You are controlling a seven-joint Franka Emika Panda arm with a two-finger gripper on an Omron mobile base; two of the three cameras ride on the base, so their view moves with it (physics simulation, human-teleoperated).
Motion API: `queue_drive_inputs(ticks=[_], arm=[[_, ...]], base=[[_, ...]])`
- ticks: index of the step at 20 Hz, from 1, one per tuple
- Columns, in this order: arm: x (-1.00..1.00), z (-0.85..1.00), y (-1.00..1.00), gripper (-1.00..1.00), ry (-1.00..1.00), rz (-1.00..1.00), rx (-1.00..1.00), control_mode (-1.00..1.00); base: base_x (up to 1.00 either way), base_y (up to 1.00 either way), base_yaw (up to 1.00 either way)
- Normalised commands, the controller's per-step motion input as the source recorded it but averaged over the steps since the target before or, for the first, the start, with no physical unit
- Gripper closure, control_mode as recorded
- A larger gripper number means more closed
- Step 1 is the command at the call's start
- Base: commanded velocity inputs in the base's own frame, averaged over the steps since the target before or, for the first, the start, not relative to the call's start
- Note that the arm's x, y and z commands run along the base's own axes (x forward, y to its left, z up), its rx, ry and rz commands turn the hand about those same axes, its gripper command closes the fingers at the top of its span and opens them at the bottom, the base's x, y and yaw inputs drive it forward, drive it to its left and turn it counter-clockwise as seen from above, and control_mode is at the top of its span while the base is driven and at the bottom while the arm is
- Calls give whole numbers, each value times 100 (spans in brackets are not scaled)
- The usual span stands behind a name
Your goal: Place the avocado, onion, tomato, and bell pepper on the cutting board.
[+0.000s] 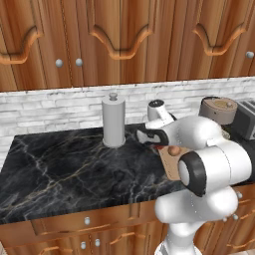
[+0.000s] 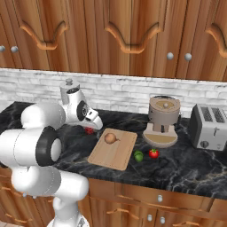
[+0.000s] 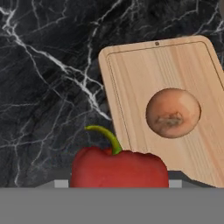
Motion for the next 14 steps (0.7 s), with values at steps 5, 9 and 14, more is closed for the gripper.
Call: queue_drive_inputs(ticks=[5,9,14], arm=[[-9,28,-66,100,-2,0,0,-100],[0,21,-83,100,0,0,3,-100],[0,-1,-85,100,0,0,8,-100]], base=[[0,0,0],[0,0,0],[0,0,0]])
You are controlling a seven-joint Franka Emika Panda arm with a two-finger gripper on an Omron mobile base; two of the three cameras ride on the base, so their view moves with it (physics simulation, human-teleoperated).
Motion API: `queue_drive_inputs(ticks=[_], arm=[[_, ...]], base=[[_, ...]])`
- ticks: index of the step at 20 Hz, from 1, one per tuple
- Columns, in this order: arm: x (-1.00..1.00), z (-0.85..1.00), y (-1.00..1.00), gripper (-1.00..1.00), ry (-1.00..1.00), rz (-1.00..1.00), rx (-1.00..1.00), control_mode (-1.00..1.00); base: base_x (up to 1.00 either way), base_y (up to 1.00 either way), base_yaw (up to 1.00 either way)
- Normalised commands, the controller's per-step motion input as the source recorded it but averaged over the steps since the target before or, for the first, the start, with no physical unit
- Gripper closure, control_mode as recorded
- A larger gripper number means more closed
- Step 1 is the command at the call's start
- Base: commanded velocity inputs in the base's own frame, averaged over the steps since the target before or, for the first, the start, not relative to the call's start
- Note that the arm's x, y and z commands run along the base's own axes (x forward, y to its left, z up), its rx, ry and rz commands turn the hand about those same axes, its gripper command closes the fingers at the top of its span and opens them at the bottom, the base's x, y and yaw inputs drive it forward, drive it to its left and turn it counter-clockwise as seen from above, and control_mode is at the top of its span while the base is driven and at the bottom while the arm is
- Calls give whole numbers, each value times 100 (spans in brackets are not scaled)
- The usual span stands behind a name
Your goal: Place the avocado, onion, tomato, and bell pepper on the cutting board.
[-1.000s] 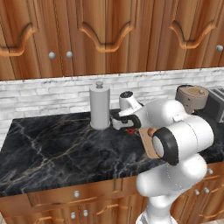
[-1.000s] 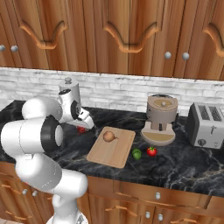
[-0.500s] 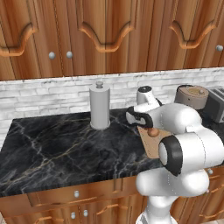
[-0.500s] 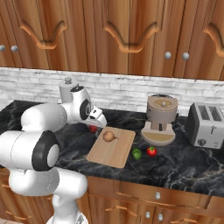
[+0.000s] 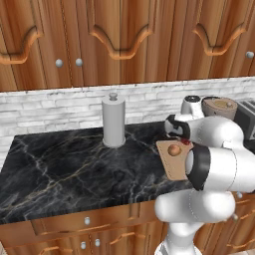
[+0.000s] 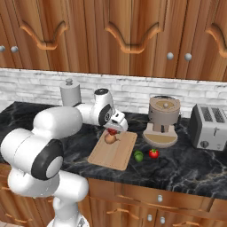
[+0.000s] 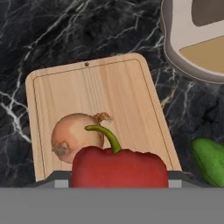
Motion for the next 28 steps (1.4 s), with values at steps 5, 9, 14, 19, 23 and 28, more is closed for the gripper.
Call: queue_drive_inputs(ticks=[5,9,14,19,23,28], arm=[[2,-28,-40,100,5,0,2,-100],[15,-34,-12,100,9,0,0,-100],[19,-28,-2,100,9,0,0,-100],[4,-29,-13,100,3,0,2,-100],[0,-22,-16,100,1,0,3,-100],[2,-18,3,-100,0,0,3,-100]], base=[[0,0,0],[0,0,0],[0,0,0],[0,0,0],[0,0,0],[0,0,0]])
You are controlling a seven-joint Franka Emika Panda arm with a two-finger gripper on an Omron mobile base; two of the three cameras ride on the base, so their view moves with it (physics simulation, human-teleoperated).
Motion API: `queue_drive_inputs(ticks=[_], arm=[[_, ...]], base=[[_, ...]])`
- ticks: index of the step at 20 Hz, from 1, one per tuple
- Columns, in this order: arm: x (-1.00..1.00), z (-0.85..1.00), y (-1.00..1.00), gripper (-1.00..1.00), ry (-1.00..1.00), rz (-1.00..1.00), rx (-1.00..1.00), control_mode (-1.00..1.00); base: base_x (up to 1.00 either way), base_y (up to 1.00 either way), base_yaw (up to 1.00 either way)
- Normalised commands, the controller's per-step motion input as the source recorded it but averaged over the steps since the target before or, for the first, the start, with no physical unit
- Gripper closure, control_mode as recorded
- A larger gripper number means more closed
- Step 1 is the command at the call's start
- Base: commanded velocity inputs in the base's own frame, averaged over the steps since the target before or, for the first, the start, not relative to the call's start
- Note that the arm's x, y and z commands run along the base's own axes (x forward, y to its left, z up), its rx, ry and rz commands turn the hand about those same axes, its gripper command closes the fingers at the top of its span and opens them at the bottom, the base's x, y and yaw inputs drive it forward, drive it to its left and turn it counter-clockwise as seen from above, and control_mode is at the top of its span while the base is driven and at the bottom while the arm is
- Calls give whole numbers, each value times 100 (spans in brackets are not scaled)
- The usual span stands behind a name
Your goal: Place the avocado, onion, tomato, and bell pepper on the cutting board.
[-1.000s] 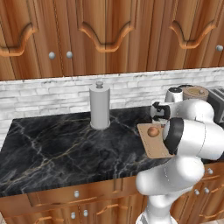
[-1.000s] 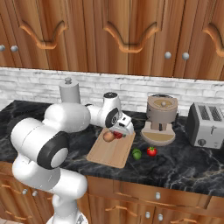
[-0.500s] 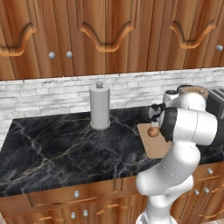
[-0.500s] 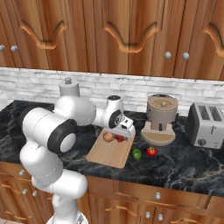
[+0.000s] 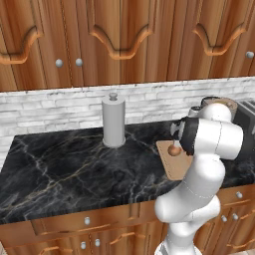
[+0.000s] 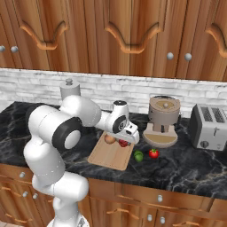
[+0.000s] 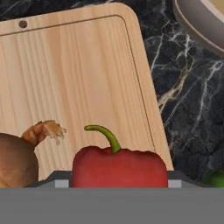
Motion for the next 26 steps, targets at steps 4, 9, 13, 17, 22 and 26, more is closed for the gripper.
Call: queue_drive_inputs(ticks=[4,9,13,17,22,26], arm=[[0,-4,1,-100,0,0,3,-100],[0,0,0,-100,-6,2,0,-100],[-1,9,-2,-100,-8,1,0,-100],[-12,33,-8,-100,-8,0,0,-100],[-18,40,-22,-100,-10,0,0,-100],[-22,17,-38,-100,-2,2,0,-100]], base=[[0,0,0],[0,0,0],[0,0,0],[0,0,0],[0,0,0],[0,0,0]])
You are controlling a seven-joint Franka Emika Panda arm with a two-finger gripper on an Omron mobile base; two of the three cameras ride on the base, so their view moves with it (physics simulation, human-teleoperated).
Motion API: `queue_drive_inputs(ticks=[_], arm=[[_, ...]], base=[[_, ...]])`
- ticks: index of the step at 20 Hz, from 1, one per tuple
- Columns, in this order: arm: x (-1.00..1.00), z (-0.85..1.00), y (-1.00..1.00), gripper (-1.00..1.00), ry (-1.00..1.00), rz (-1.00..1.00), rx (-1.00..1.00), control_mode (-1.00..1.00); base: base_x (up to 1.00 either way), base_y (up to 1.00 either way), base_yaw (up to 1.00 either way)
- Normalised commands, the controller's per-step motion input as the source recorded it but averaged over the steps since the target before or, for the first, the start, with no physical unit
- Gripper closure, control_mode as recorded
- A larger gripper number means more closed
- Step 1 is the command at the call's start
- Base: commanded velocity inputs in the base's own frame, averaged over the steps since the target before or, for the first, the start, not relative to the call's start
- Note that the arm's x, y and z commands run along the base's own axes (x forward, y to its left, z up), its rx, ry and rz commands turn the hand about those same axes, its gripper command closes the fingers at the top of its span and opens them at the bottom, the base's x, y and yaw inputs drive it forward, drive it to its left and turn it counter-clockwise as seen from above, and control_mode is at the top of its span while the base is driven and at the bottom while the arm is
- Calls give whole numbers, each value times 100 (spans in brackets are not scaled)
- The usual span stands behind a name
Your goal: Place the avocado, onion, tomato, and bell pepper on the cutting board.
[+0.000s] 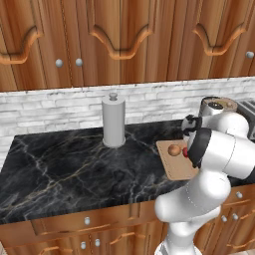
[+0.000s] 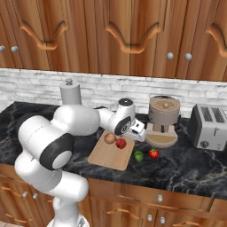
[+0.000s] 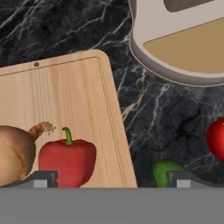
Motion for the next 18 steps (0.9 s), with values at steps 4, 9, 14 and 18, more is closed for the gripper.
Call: queue_drive_inputs(ticks=[4,9,14,18], arm=[[-19,3,-30,-100,0,5,-1,-100],[-27,0,-28,-100,0,3,-1,-100],[-26,0,-4,-100,4,6,-7,-100],[-13,0,-5,-100,5,11,-9,-100]], base=[[0,0,0],[0,0,0],[0,0,0],[0,0,0]])
